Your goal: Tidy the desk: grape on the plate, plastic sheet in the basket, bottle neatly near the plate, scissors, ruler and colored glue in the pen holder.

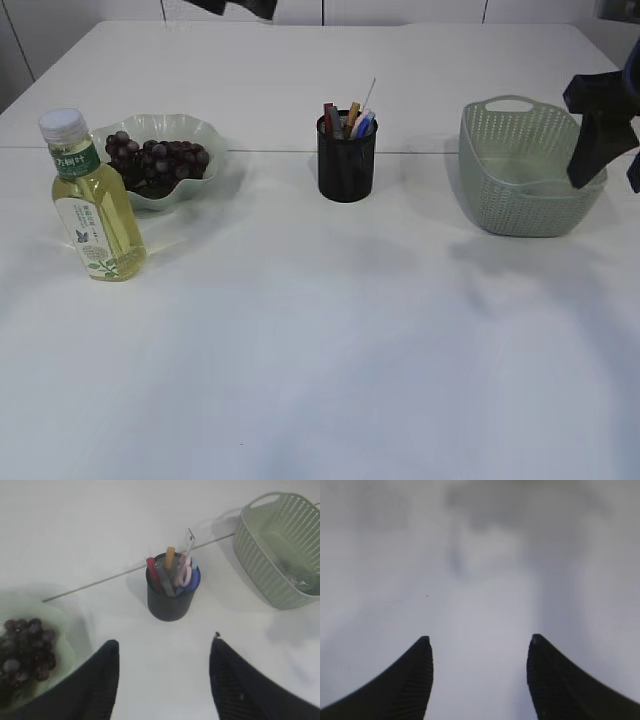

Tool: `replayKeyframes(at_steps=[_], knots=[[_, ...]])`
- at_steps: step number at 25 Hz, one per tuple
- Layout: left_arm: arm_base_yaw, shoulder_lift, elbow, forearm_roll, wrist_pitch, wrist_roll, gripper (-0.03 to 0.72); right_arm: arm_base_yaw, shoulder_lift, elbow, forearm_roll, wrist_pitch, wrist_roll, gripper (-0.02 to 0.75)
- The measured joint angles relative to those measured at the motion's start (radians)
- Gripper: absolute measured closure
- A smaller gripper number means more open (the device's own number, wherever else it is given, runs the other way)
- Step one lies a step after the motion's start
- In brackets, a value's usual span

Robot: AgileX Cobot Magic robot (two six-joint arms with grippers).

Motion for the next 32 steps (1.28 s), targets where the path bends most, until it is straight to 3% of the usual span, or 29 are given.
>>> replayKeyframes(at_steps=[4,11,22,26,32], knots=[[0.000,-0.101,0.000,0.051,0.167,-0.081,0.191,0.000,-0.009,0.000,0.025,0.002,0.000,0.262],[0.000,-0.218,0.000,0.124,0.468,-0.175,0.161,0.000,-0.143,0.000,0.050,0.005,0.000,0.261],[-0.055,-0.406,0.020,0.051,0.502,-0.115,0.161,0.000,-0.431,0.034,0.052,0.021,-0.007,0.261],[-0.084,-0.546,0.159,0.036,0.420,-0.102,0.161,0.000,-0.558,0.145,0.052,0.027,-0.032,0.261],[-0.153,-0.800,0.513,0.006,0.156,-0.075,0.161,0.000,-0.730,0.282,0.052,0.033,-0.060,0.261]])
